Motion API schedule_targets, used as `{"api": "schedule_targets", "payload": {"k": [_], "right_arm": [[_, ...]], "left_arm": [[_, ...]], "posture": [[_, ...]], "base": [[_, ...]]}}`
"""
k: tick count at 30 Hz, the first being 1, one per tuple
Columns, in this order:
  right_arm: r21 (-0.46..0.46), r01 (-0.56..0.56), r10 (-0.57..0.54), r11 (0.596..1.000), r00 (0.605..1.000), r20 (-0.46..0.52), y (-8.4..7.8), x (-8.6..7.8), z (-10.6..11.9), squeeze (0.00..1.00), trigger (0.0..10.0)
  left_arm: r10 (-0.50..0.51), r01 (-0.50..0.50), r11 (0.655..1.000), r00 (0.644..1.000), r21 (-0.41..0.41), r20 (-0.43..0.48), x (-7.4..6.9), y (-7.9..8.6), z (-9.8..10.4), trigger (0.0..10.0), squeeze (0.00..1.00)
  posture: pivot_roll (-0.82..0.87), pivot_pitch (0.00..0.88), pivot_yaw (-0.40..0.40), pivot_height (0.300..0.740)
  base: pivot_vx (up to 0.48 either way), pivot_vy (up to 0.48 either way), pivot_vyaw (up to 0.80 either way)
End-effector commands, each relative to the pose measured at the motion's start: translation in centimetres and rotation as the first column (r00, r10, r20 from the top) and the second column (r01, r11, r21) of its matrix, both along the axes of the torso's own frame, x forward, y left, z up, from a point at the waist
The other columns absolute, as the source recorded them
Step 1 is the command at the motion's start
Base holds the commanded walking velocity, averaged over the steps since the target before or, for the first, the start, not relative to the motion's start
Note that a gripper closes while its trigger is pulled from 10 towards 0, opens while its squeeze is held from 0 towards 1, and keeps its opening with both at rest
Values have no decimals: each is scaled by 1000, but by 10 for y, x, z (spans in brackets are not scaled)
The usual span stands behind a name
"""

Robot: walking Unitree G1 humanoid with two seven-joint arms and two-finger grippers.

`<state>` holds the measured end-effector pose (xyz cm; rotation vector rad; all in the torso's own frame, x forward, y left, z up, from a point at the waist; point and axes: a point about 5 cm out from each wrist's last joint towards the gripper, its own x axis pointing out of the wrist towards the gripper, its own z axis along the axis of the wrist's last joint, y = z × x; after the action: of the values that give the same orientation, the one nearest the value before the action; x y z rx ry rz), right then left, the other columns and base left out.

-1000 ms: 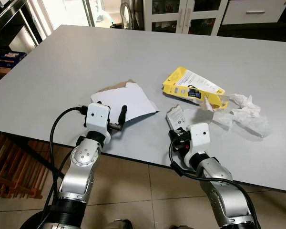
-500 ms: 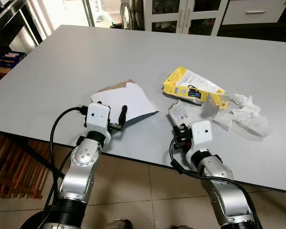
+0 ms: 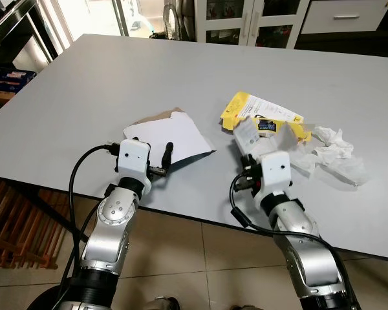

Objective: Picking trash to rubbish bin

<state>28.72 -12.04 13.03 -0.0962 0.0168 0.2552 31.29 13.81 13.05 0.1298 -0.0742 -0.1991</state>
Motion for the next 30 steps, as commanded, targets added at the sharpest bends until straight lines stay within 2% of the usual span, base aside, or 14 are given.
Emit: {"api": "schedule_targets", "payload": {"k": [1, 4, 5, 7, 8, 9, 10, 11, 12, 20, 26, 30], "right_arm": [[-18, -4, 6, 1000, 997, 77, 3, 1, 17, 0, 1922], [-19, -6, 8, 1000, 995, 101, 4, 2, 23, 0, 2157], [-17, 1, 1, 1000, 991, 131, 5, 3, 32, 0, 3412], [-17, 4, -2, 1000, 990, 141, 5, 3, 35, 0, 3412], [-20, 8, -5, 1000, 988, 155, 5, 4, 39, 0, 6745], [-24, 12, -8, 1000, 986, 169, 5, 4, 43, 0, 6745], [-27, 17, -12, 1000, 984, 177, 5, 4, 45, 0, 8078], [-27, 17, -12, 1000, 984, 177, 5, 4, 45, 0, 8078], [-26, 27, -21, 999, 981, 192, 4, 5, 50, 0, 10000], [-15, 75, -69, 997, 971, 227, -3, 4, 62, 0, 10000], [4, 103, -102, 995, 972, 212, -7, 2, 61, 0, 10000], [11, 109, -109, 994, 974, 197, -7, 3, 60, 0, 10000]], "left_arm": [[2, -2, 1000, 1000, 16, -3, 1, -1, 0, 10000, 0], [1, -1, 1000, 1000, 13, -5, 2, -2, 0, 10000, 0], [1, -1, 1000, 1000, -2, -9, 2, -2, 0, 10000, 0], [1, -1, 1000, 1000, -7, -10, 2, -3, 0, 10000, 0], [-1, 0, 1000, 1000, -19, -13, 2, -4, 0, 10000, 0], [-3, 3, 1000, 1000, -31, -18, 3, -5, 0, 10000, 0], [-7, 6, 999, 1000, -41, -24, 3, -6, -1, 10000, 0], [-7, 6, 999, 1000, -41, -24, 3, -6, -1, 10000, 0], [-18, 16, 998, 999, -54, -29, 3, -9, -1, 10000, 0], [-47, 44, 996, 998, -81, -32, 3, -15, -1, 10000, 0], [-51, 48, 995, 998, -83, -37, 3, -17, -1, 10000, 0], [-54, 50, 995, 998, -84, -42, 4, -19, -1, 10000, 0]], "posture": [[-50, 120, 65, 740], [-52, 118, 64, 740], [-54, 116, 63, 740], [-54, 116, 63, 740], [-56, 115, 62, 740], [-56, 115, 62, 740], [-56, 114, 61, 740], [-56, 114, 61, 740], [-59, 113, 60, 740], [-64, 107, 57, 740], [-68, 104, 58, 740], [-70, 100, 60, 740]], "base": [[0, 0, 0], [0, 0, 0], [0, 0, 0], [0, 0, 0], [0, 0, 0], [0, 0, 0], [0, 0, 0], [0, 0, 0], [0, 0, 0], [0, 0, 0], [0, 0, 0], [0, 0, -622]]}}
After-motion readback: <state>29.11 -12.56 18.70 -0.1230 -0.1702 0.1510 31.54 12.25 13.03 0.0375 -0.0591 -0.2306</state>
